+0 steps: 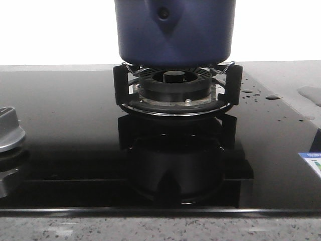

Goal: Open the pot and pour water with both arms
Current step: 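Grasp the blue lid knob with the left gripper and lift the lid, then hold the glass lid raised above the saucepan with the left gripper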

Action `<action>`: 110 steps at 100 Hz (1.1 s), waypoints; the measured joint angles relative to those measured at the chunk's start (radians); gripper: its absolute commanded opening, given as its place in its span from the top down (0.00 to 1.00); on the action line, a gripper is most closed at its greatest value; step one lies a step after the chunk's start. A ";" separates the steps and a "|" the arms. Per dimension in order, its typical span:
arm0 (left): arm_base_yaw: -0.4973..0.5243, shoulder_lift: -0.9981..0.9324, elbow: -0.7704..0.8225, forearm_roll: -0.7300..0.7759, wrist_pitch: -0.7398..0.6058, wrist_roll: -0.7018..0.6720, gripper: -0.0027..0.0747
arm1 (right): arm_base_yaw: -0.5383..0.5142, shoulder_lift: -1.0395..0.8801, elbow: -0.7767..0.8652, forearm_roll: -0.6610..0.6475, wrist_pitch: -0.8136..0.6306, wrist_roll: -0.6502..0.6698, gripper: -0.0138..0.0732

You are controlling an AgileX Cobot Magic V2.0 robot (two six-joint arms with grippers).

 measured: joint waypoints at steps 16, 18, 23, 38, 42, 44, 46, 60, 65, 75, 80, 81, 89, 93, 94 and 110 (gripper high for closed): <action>0.000 0.131 -0.085 -0.119 0.178 0.186 0.99 | 0.022 0.141 -0.102 0.092 0.209 -0.005 0.92; 0.000 0.149 -0.095 -0.138 0.199 0.226 0.99 | 0.027 0.156 -0.110 0.105 0.222 -0.017 0.92; 0.000 0.192 -0.120 -0.225 0.246 0.333 0.99 | 0.038 0.184 -0.128 0.163 0.237 -0.052 0.92; 0.000 0.337 -0.196 -0.471 0.371 0.684 0.99 | 0.059 0.227 -0.152 0.347 0.221 -0.245 0.92; 0.000 0.383 -0.222 -0.513 0.399 0.769 0.99 | 0.059 0.229 -0.154 0.390 0.206 -0.323 0.92; 0.000 0.406 -0.236 -0.527 0.410 0.807 0.99 | 0.059 0.229 -0.154 0.408 0.194 -0.361 0.92; 0.000 0.430 -0.250 -0.535 0.420 0.842 0.99 | 0.059 0.229 -0.154 0.419 0.182 -0.398 0.92; -0.007 0.582 -0.357 -0.561 0.446 1.042 0.93 | 0.061 0.229 -0.155 0.470 0.089 -0.573 0.91; -0.026 0.631 -0.398 -0.564 0.446 1.118 0.83 | 0.061 0.229 -0.155 0.474 0.061 -0.601 0.91; -0.082 0.725 -0.484 -0.564 0.446 1.232 0.59 | 0.061 0.229 -0.155 0.478 0.025 -0.626 0.80; -0.112 0.770 -0.528 -0.564 0.433 1.272 0.47 | 0.061 0.229 -0.155 0.478 0.015 -0.629 0.71; -0.116 0.783 -0.540 -0.564 0.430 1.277 0.45 | 0.061 0.229 -0.155 0.478 0.014 -0.631 0.69; -0.161 0.853 -0.606 -0.564 0.393 1.320 0.35 | 0.061 0.229 -0.155 0.480 -0.002 -0.632 0.50; -0.176 0.893 -0.642 -0.564 0.369 1.345 0.31 | 0.061 0.229 -0.155 0.482 -0.008 -0.632 0.40; -0.178 0.900 -0.648 -0.564 0.366 1.349 0.30 | 0.061 0.229 -0.155 0.482 -0.012 -0.632 0.37; -0.205 1.048 -0.783 -0.564 0.320 1.408 0.25 | 0.061 0.229 -0.155 0.482 -0.038 -0.635 0.17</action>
